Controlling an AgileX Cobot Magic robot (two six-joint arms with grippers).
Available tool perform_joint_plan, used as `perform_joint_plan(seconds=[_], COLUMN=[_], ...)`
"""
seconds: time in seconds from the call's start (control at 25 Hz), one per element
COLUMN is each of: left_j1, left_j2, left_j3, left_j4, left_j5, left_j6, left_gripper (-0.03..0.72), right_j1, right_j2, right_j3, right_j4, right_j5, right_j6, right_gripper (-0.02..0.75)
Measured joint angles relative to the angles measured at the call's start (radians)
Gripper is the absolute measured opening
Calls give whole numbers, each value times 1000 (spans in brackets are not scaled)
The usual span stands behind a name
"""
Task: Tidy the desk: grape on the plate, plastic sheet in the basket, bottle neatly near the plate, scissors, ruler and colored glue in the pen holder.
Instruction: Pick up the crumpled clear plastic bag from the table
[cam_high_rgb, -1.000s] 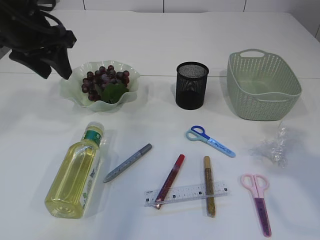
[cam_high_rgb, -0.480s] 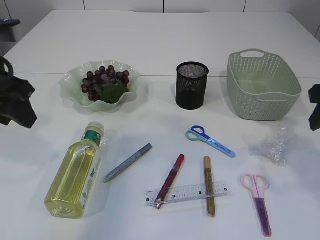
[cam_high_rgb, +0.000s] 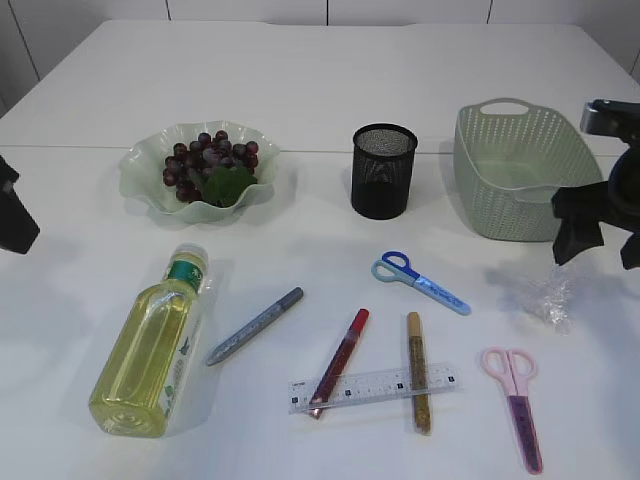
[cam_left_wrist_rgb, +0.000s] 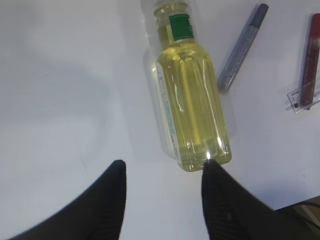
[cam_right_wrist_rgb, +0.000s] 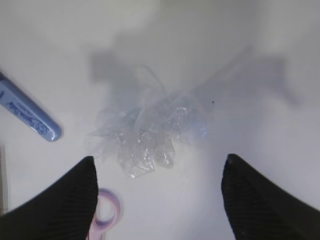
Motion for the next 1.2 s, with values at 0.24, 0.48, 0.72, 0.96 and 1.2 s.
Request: perform_joint_plan(seconds=[0.24,0.48,0.72,0.96,1.2], left_j1=[0,0,0,0,0], left_j2=[0,-1,-1,-1,-1], left_j3=[0,0,0,0,0], left_j4=[6,19,22,24,24], left_j5=[0,0,0,0,0], left_j6=[0,0,0,0,0], left_gripper=[360,359,359,358,344], right_j1=[0,0,0,0,0], right_j2=[91,142,164,218,227], right_j3=[-47,-51,-53,-53,-53], right_j4=[0,0,0,5,25], right_j5=[-20,-42,-69,-76,-83], right_j6=[1,3,3,12,12], right_gripper=[599,599,599,599,531])
